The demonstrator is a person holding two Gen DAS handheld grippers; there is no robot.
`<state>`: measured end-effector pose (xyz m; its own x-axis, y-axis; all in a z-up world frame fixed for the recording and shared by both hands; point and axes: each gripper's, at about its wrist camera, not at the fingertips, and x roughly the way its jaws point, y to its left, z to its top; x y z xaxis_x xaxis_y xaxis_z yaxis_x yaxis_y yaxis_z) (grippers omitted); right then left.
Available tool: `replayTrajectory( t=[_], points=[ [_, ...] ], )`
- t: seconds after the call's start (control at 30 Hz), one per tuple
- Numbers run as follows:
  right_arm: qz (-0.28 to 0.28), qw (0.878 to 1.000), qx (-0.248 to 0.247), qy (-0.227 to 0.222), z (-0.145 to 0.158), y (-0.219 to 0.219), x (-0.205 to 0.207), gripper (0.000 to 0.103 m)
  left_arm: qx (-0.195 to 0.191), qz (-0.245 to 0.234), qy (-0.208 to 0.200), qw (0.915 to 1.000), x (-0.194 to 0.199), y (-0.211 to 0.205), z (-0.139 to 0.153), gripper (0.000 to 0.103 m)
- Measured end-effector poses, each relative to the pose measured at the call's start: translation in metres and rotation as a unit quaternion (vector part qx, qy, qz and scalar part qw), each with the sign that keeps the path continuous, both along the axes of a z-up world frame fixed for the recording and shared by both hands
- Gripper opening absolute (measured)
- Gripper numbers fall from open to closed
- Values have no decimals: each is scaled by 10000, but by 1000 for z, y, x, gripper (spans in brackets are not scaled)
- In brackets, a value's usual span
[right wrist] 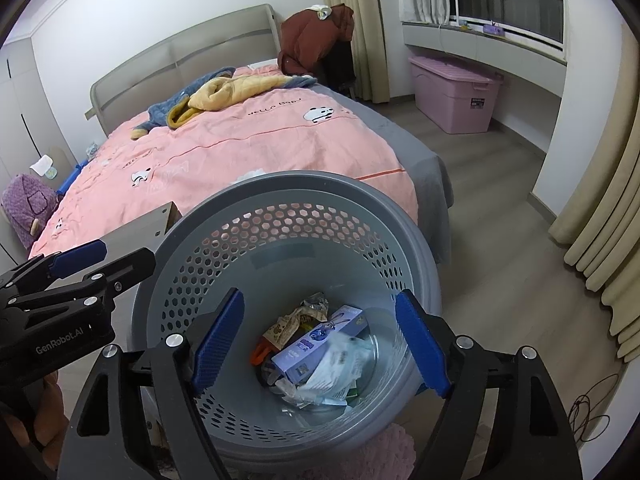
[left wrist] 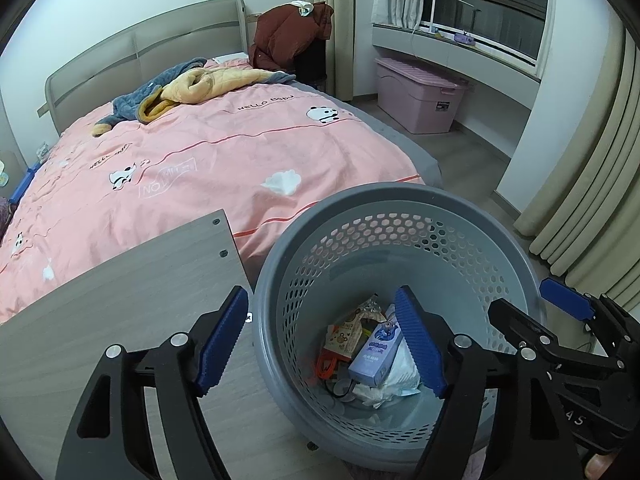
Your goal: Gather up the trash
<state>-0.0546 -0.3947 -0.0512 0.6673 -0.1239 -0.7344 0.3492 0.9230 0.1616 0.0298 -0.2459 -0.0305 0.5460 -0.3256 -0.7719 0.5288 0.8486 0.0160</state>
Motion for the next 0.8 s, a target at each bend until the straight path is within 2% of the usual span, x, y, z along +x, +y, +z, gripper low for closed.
replayTrajectory(
  t=[0.8],
  points=[
    [-106, 9998, -165, -54, 8, 1, -5, 91, 50, 160, -101, 9998, -3, 8, 5, 79]
  ],
)
